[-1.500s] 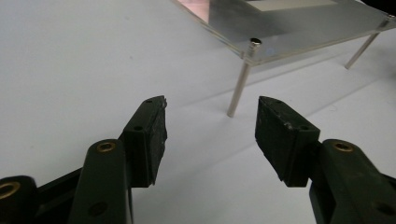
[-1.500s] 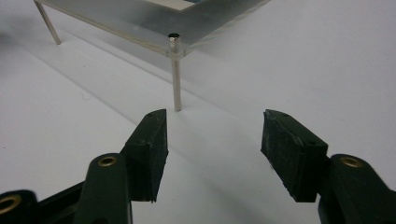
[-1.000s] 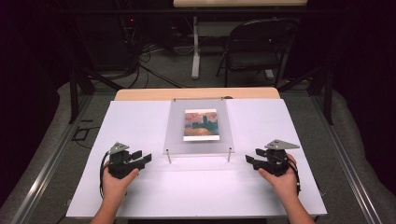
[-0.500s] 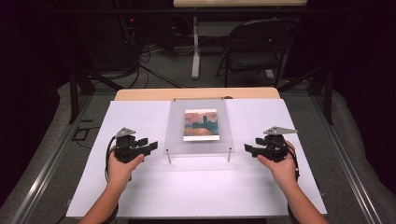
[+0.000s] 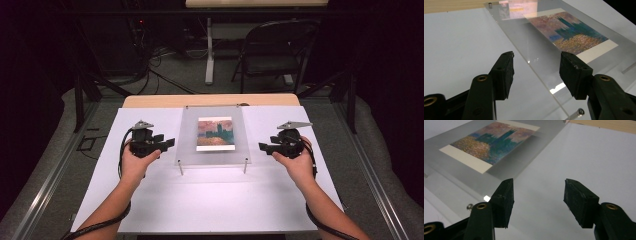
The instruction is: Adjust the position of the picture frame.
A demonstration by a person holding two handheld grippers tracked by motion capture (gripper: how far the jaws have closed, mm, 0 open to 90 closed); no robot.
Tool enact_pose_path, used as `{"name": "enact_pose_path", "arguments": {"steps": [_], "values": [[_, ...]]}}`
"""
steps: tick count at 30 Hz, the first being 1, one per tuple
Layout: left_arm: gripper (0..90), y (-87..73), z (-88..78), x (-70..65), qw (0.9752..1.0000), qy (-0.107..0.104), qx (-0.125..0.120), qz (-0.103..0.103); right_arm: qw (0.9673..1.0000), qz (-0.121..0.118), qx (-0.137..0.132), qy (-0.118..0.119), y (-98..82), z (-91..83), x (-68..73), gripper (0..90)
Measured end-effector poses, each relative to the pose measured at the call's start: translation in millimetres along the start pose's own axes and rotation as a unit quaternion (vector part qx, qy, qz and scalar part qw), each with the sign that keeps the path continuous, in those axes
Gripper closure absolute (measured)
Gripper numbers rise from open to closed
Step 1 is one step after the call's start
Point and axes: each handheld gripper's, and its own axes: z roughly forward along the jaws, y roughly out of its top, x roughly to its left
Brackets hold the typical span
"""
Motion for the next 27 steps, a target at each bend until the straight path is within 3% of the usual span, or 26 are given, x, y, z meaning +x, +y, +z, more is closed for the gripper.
{"name": "enact_pose_path", "arguments": {"steps": [6, 12, 18, 21, 27], "values": [[43.1, 15.5, 9.1, -2.6, 0.9999, 0.006, 0.007, -0.014, 1.0, -0.005, -0.006, 0.002, 21.7, 9.6, 3.1, 40.1], [38.9, 29.8, 18.9, -1.3, 0.9997, 0.017, 0.011, -0.015, 0.9999, -0.007, -0.006, 0.003, 35.5, 21.4, 6.5, 40.0], [37.3, 38.6, 25.0, 6.9, 0.9992, 0.024, 0.007, -0.031, 1.0, -0.009, -0.002, 0.002, 44.4, 32.2, 8.4, 41.9], [37.4, 41.3, 28.8, 11.8, 0.9988, 0.033, 0.012, -0.033, 0.9998, -0.017, -0.003, -0.002, 49.6, 36.8, 8.0, 41.9], [37.6, 46.6, 36.1, 20.7, 0.9983, 0.044, 0.014, -0.034, 0.9999, -0.01, -0.004, -0.003, 58.8, 48.2, 4.0, 42.2]]}}
